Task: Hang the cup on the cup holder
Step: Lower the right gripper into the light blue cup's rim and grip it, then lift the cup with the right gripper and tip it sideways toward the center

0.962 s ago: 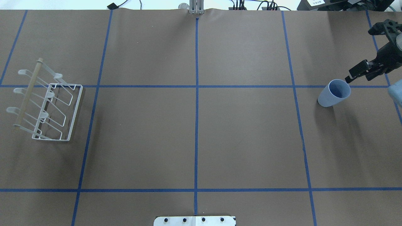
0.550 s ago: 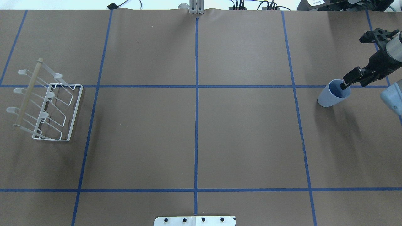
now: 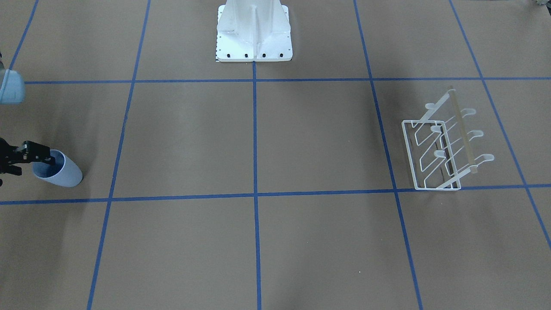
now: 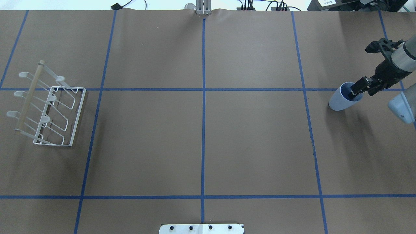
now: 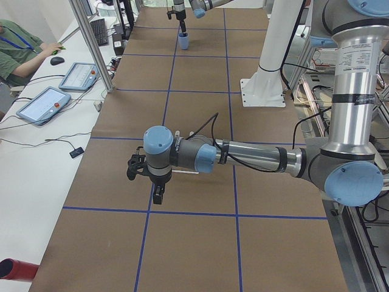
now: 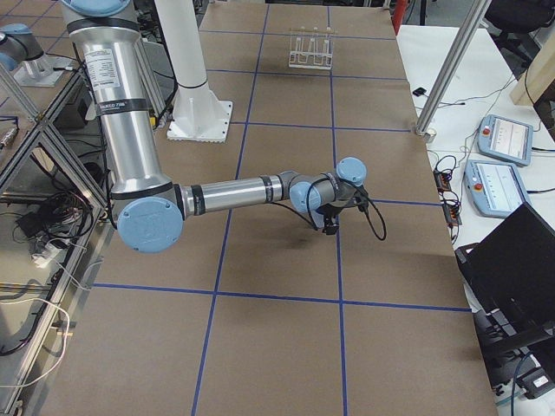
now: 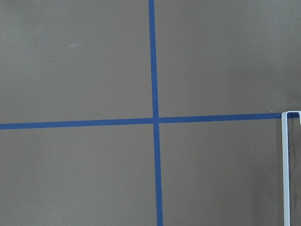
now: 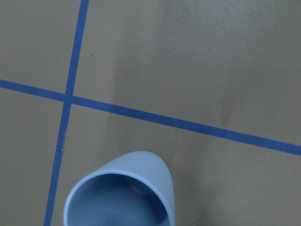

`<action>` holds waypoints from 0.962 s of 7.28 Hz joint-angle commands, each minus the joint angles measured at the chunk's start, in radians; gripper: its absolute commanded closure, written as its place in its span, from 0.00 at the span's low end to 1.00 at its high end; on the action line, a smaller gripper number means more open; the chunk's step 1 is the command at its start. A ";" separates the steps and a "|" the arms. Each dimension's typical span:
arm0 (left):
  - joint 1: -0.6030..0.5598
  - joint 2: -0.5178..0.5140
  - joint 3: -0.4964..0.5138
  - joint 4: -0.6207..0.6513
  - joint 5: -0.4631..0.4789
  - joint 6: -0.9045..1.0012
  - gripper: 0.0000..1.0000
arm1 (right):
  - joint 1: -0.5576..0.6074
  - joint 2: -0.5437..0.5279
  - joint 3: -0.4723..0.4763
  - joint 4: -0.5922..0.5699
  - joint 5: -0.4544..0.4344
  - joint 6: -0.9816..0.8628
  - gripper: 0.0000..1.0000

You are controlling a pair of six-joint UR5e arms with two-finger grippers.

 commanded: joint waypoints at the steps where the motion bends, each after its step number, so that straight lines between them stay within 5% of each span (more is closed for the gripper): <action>1: 0.000 -0.005 -0.002 0.000 0.000 0.000 0.02 | 0.001 -0.002 0.007 0.028 0.000 0.002 1.00; 5: 0.009 -0.024 -0.038 0.008 0.001 -0.001 0.02 | 0.024 -0.013 0.080 0.126 0.059 0.101 1.00; 7: 0.038 -0.072 -0.065 0.006 0.015 -0.030 0.02 | 0.024 -0.003 0.146 0.377 0.089 0.392 1.00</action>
